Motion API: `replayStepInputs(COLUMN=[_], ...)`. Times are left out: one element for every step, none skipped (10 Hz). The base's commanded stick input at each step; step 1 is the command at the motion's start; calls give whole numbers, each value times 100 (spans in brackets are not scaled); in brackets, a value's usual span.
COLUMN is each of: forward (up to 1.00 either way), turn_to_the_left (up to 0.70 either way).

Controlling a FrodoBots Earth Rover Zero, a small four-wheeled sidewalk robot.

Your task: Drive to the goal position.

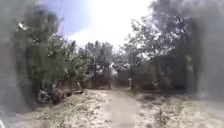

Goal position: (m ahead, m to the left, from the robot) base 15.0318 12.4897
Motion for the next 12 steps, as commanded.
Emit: replayStepInputs(forward=[70,70,70,70,70,70,70,70,70,70,70,70], turn_to_the_left=[0,0,0,0,0,0,0,0,0,0,0,0])
